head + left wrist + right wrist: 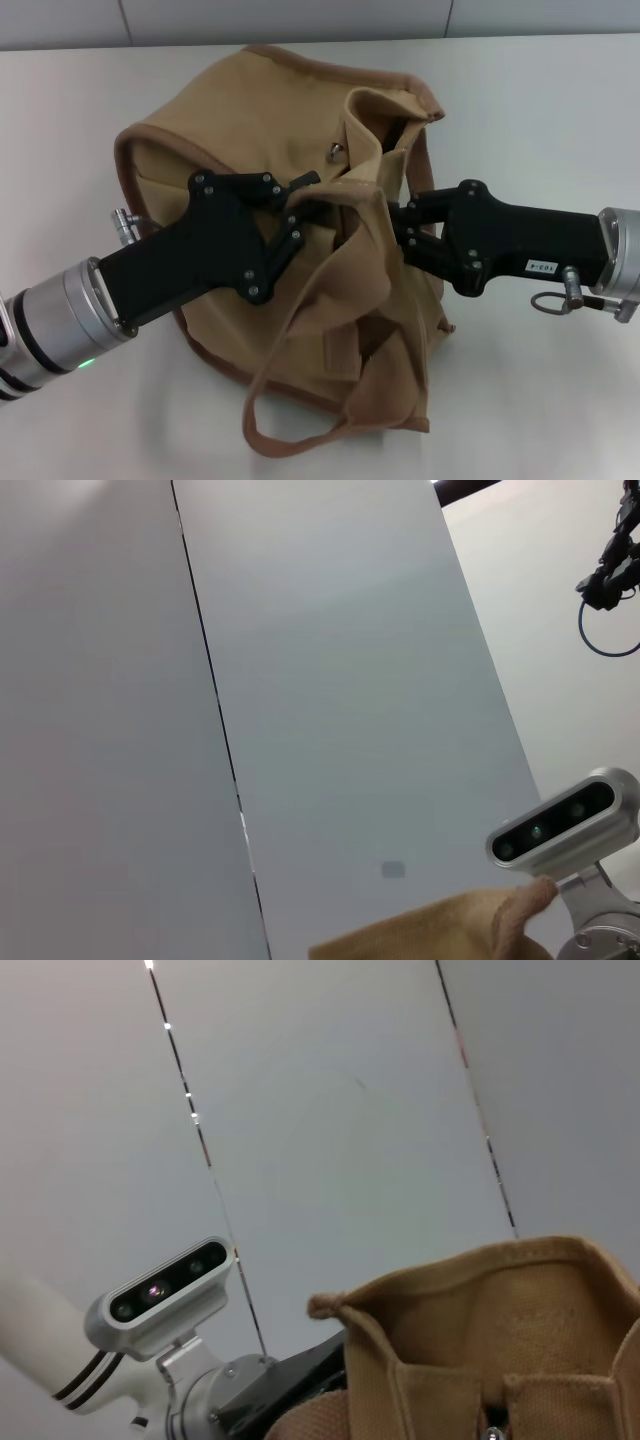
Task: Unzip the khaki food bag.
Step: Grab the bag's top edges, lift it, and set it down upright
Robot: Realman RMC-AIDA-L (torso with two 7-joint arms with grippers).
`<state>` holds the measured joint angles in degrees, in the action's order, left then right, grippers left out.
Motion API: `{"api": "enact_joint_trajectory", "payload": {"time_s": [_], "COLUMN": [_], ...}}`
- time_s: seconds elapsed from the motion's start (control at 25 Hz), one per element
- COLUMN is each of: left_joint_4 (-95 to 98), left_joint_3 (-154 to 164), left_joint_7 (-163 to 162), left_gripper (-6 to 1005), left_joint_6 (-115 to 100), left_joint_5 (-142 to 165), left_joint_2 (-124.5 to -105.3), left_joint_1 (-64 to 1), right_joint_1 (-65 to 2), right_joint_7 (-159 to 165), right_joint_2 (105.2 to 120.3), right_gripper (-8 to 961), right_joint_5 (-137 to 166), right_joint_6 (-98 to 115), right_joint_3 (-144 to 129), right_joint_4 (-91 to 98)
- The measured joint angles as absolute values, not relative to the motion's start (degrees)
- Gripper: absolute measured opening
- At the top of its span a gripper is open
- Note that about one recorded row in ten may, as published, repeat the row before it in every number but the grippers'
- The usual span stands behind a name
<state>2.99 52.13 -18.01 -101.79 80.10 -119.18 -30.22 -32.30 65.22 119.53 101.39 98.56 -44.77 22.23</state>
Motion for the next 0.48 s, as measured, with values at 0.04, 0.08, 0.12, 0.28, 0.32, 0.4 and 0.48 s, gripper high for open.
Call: {"api": "enact_joint_trajectory", "payload": {"time_s": [0.04,0.08,0.12,0.28,0.32,0.4,0.48], "left_joint_4": [3.0,3.0,3.0,3.0,3.0,3.0,3.0], "left_joint_3": [52.1,52.1,52.1,52.1,52.1,52.1,52.1], "left_joint_7": [-18.0,-18.0,-18.0,-18.0,-18.0,-18.0,-18.0], "left_gripper": [82,82,82,82,82,82,82], "left_joint_6": [-101.8,-101.7,-101.7,-101.5,-101.5,-101.5,-101.5], "left_joint_5": [80.1,80.1,80.1,80.1,80.1,80.0,79.9], "left_joint_2": [-119.18,-119.18,-119.18,-119.18,-119.18,-119.18,-119.18], "left_joint_1": [-30.3,-30.4,-30.4,-30.5,-30.5,-30.5,-30.5], "right_joint_1": [-32.3,-32.3,-32.3,-32.1,-32.1,-31.8,-31.3], "right_joint_7": [65.2,65.2,65.2,65.1,65.1,65.1,64.7], "right_joint_2": [119.53,119.53,119.53,119.53,119.53,119.52,119.49], "right_gripper": [253,236,219,154,137,121,120], "right_joint_5": [101.4,101.3,101.2,101.2,101.2,101.2,101.2], "right_joint_6": [98.6,98.7,98.8,98.8,98.8,98.8,98.8], "right_joint_3": [-45.1,-45.5,-46.0,-46.4,-46.4,-46.1,-45.9], "right_joint_4": [22.2,22.2,22.2,22.2,22.2,22.2,22.2]}}
